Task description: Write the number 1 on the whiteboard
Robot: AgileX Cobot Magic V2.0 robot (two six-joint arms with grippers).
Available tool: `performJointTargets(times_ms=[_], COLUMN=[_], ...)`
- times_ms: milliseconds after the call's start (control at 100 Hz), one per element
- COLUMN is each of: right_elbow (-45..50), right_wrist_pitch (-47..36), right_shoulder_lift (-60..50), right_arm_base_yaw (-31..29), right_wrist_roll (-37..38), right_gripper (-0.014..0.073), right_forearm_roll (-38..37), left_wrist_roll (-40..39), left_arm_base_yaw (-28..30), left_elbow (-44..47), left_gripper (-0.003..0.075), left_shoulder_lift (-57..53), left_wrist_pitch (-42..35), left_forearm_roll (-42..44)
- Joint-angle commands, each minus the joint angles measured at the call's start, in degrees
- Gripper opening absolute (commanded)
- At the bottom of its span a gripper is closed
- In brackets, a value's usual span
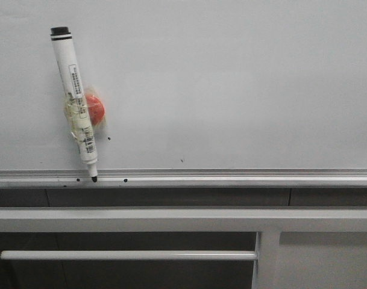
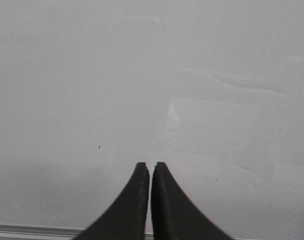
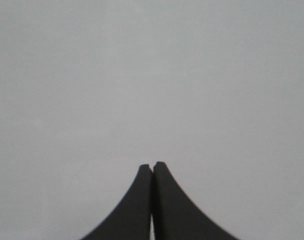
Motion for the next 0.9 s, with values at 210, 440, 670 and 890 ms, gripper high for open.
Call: performJointTargets(times_ms=[210,440,670,890], right_elbow=[-15.13,-21.81,-21.81,-21.81], right_wrist_pitch=[26.87,36.7,34.1,35.08], right_shoulder_lift=[1.57,11.93,16.98,16.98], right_arm_base_yaw=[-0.1,-0.1,-0.1,-0.1], right_wrist_roll=[4.66,4.66,4.66,4.66], right_gripper=[-0.0063,-0.0064,-0.0064,-0.0064], right_forearm_roll=[1.0,4.8,6.84,11.54], left_wrist_roll=[0.53,7.84,8.58,8.58], left_arm_base_yaw=[-1.17,-2.95,-3.45,-6.16], left_elbow=[-6.16,-19.01,-22.06,-22.06], left_gripper=[-0.002,-0.002,0.0013,0.055], left_shoulder_lift=[-0.19,10.39,16.68,20.64], left_wrist_pitch=[0.78,8.52,1.22,0.51], left_forearm_roll=[-5.79,-12.1,-12.87,-14.61])
